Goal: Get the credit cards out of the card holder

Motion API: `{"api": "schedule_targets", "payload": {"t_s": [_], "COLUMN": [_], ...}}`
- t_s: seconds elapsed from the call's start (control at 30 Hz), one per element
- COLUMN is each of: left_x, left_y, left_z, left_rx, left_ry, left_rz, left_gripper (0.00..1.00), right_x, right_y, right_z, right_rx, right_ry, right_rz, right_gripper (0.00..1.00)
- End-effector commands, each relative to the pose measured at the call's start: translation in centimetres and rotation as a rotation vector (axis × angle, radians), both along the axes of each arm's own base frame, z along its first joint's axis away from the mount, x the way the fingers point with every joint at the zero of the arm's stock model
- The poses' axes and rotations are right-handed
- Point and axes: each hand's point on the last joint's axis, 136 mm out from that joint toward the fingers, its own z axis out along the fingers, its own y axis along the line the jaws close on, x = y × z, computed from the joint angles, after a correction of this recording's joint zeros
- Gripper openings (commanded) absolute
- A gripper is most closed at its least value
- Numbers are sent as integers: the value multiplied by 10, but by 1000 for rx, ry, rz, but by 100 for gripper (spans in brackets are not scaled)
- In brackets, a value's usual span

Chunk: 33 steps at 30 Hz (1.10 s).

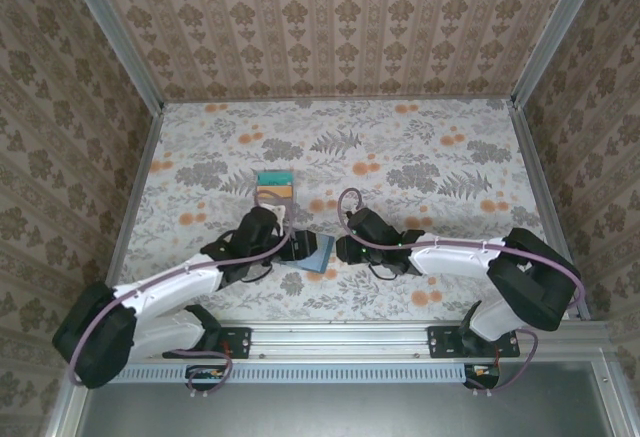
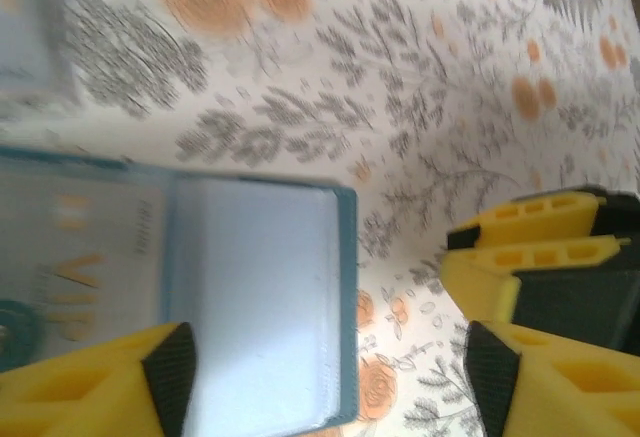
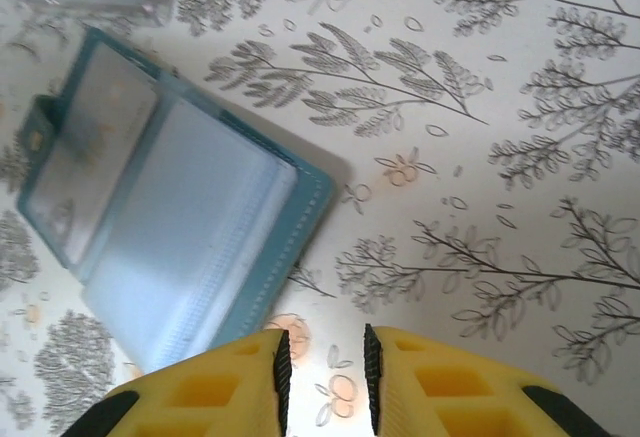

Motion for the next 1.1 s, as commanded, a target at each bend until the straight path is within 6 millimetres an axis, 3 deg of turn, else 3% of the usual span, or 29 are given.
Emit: {"api": "schedule_targets", "payload": {"t_s": [0.0, 0.13, 0.27, 0.43, 0.57, 0.8, 1.07], "left_x": [-2, 3, 10, 10, 6, -8, -29], "left_y": [33, 54, 66, 76, 82, 90, 85], "left_z": [-19, -25, -37, -55, -67, -85, -86], "left_rx": [68, 81, 103, 139, 161, 163, 169], "left_ry": [44, 61, 92, 136, 165, 216, 220], "left_rz": [68, 111, 144, 181, 204, 242, 274], "left_gripper": [63, 33, 15, 13, 13, 14, 14], "right_x": [1, 0, -1, 0, -1, -3, -7], "right_y": [19, 46, 73, 97, 105, 103, 99], "right_z": [24, 41, 47, 40, 39, 39, 37], "right_rx": [119, 198, 262, 270, 269, 252, 227], "right_ry": [-16, -10, 26, 68, 75, 73, 78], "right_rz": [18, 60, 84, 109, 126, 141, 152], "right_gripper": [28, 27, 24, 22, 22, 22, 23]}}
